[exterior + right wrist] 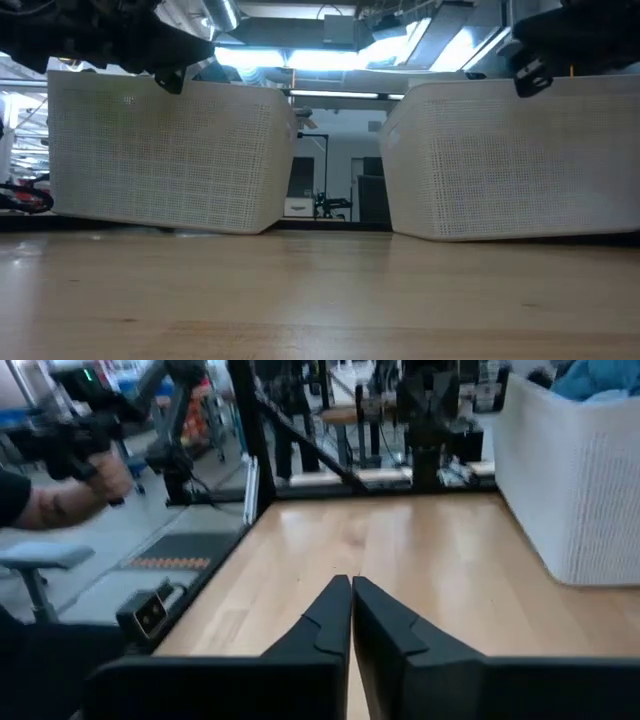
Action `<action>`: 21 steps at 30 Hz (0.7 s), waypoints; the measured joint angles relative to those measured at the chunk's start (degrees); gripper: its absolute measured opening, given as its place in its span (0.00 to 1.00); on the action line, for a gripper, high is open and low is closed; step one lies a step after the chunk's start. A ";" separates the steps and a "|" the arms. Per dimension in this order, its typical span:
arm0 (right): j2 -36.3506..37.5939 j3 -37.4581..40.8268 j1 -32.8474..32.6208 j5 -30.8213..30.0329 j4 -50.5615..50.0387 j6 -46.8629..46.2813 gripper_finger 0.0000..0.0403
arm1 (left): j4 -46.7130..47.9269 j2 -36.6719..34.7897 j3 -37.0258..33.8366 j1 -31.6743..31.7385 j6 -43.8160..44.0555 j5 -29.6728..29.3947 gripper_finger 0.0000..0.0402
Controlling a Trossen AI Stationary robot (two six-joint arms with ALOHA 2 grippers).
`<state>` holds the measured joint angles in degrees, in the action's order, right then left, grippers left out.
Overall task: Sort clothes
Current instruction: Return to Home Position
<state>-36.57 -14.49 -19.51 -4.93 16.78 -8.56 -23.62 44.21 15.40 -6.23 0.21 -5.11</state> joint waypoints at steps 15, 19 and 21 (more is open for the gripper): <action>18.03 9.44 0.02 -3.48 0.11 0.55 0.03 | 0.22 -0.01 0.00 -0.01 -0.18 -1.29 0.01; 20.98 11.08 0.02 -3.48 -0.40 0.74 0.03 | 0.28 -0.01 0.00 0.01 -0.15 -1.29 0.01; 22.24 11.76 0.02 -3.45 -0.40 0.74 0.03 | 0.59 -0.01 0.00 0.01 -0.08 -1.29 0.01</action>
<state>-14.34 -2.73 -19.49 -8.38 16.38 -7.81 -23.02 44.21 15.40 -6.22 0.13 -6.39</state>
